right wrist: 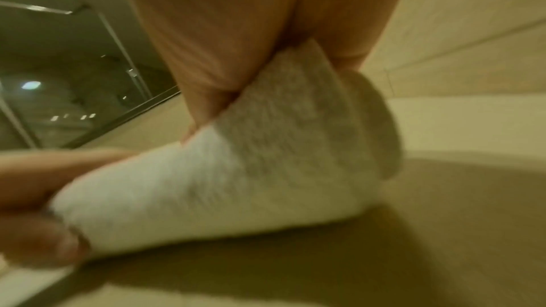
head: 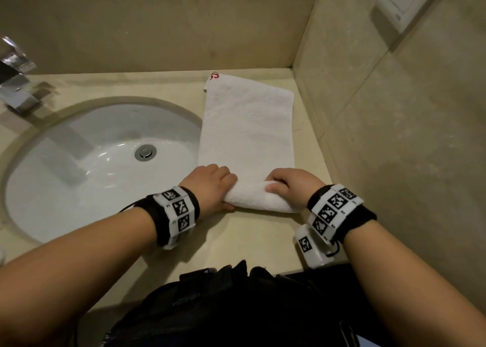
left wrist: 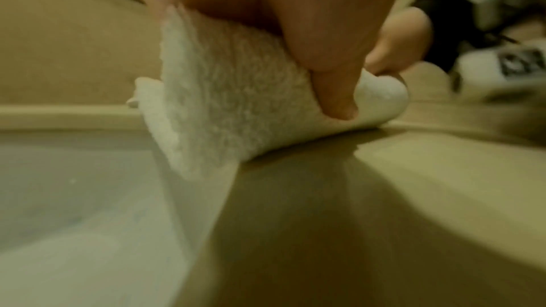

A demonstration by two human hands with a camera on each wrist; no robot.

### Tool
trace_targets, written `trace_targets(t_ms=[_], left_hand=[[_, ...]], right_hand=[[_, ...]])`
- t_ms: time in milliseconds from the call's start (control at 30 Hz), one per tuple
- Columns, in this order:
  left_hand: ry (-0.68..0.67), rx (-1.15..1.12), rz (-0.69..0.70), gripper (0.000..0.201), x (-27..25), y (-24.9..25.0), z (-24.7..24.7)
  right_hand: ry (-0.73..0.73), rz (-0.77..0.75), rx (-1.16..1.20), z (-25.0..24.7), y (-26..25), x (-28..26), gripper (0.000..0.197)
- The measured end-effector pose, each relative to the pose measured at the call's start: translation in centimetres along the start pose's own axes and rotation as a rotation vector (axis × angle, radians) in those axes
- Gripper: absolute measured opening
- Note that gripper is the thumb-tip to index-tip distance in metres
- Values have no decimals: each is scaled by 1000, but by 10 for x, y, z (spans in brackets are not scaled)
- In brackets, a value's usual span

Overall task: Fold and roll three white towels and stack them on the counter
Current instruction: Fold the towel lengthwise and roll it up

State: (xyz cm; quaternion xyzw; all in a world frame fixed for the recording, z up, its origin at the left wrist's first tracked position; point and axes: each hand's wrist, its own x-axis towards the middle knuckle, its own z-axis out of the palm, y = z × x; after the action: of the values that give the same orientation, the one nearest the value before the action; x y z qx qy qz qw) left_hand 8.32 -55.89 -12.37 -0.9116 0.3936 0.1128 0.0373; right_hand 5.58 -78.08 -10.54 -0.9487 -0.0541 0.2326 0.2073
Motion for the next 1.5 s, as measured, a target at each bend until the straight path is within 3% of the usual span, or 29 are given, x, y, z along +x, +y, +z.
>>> trace_targets(t_ms=[133,233,333,400,533,633,700,767,867,900,967,1033,1133,1200,1300,1367,1433,1500], left_hand=[[-156,-238,-9,58,13,-12,-17],[-235,-281,-6,56,15,-11,-24],[-83,-95,-35,73,1,1,-16],[-16,45,-36,77,-7,8,-8],[-108,-104,-69,63,0,0,-10],[-203,-199,-18,59,10,-10,-20],[-180,-164,-15,64,10,-9,-22],[-53,-43,-39,78,2,-3,-18],[41,86,-60,81,-9,7,-6],[38,74,-60,76,-9,7,-4],[1,-36,-49,67,-5,3,-5],[-107,-189,-29,61,3,-1,-11],[-242,-295,-7,61,9,-4,-17],[-183,-235,-34,69,4,-3,-16],[-9,30,-57,85,-11,10,-7],[-14,19,-66,79,-14,13,-6],[-83,-128,-81,66,-9,8,-12],[-239,-293,-79,59,1,1,-20]], right_hand=[[202,-136,-333,16,-2,-21,59],[164,-77,-283,23,-3,-24,48],[-66,-1,-86,14,2,-15,40],[-126,7,-25,10,3,-11,41],[108,109,-67,16,7,-22,53],[197,230,166,24,11,-37,57],[192,257,258,26,12,-36,49],[152,291,262,20,10,-27,45],[6,332,84,8,9,-18,44],[-11,326,-36,5,8,-18,43],[108,259,-207,5,6,-24,51],[214,73,-338,13,0,-31,68],[188,-60,-441,22,-4,-30,67],[175,-52,-435,19,-2,-21,54],[-36,-32,-263,10,1,-8,47],[-134,-9,-172,6,2,-3,48],[-68,12,-234,4,1,-6,52],[143,-48,-376,10,2,-16,62]])
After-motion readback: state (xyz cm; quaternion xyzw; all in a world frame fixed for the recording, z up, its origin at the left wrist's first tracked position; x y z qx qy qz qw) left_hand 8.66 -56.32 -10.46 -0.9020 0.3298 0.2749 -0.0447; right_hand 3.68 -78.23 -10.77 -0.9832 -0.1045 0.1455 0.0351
